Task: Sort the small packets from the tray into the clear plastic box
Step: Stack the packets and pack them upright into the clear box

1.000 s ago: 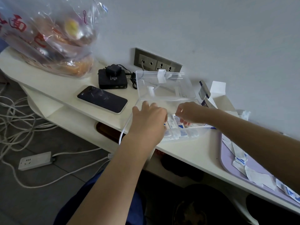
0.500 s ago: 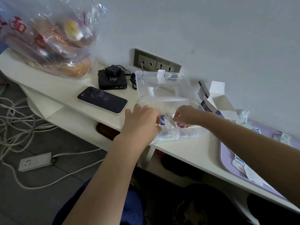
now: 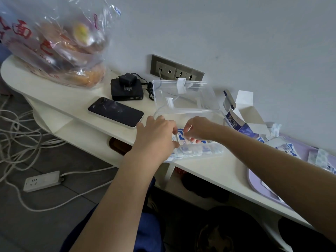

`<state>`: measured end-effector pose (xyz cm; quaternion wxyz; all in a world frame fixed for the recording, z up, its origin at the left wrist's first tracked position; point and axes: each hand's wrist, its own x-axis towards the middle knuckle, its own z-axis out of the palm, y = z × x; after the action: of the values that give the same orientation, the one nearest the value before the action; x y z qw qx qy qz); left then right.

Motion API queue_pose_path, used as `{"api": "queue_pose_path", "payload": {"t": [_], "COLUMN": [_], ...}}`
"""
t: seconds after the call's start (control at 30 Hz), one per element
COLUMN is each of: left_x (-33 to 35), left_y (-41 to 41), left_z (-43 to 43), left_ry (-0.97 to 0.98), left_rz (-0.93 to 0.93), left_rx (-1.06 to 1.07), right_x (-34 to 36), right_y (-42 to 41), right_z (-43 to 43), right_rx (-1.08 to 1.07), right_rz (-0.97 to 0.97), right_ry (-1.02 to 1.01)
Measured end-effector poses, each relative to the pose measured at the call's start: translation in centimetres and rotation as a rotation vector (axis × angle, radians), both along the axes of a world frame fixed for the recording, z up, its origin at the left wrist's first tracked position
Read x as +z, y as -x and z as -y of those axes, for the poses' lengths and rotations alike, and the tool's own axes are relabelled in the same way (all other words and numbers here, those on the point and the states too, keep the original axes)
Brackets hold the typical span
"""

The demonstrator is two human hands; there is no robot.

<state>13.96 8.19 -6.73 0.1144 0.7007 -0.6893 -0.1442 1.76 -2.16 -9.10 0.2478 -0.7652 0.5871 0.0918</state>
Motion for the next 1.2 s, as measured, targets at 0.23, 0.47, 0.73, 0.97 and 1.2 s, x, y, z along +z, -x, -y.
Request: {"api": "queue_pose_path", "payload": {"t": [0.23,0.47,0.73,0.97,1.2], "left_x": [-0.3,-0.2,-0.1,-0.2,0.2], "left_y": [0.0,0.2,0.3,0.5,2.3], "left_z": [0.2,0.2,0.3,0.1,-0.5], "left_ry": [-0.001,-0.003,-0.016,-0.024,0.026], "left_rz": [-0.010,-0.017,-0.002,0.023,0.140], "left_rx": [0.011,0.023,0.020,0.024,0.098], "right_x": [0.2,-0.1,0.2,1.0,1.7], "right_y": [0.2,-0.7,-0.2,1.1,5.4], "right_z": [-0.3,-0.1,0.0,-0.9,-4.2], "right_rx": [0.212,0.370,0.372,0.359,0.461], "right_rz": [0.025,-0.080,-0.110,0.123,0.175], "right_ry": [0.074,0.047,0.050,0.174,0.444]}}
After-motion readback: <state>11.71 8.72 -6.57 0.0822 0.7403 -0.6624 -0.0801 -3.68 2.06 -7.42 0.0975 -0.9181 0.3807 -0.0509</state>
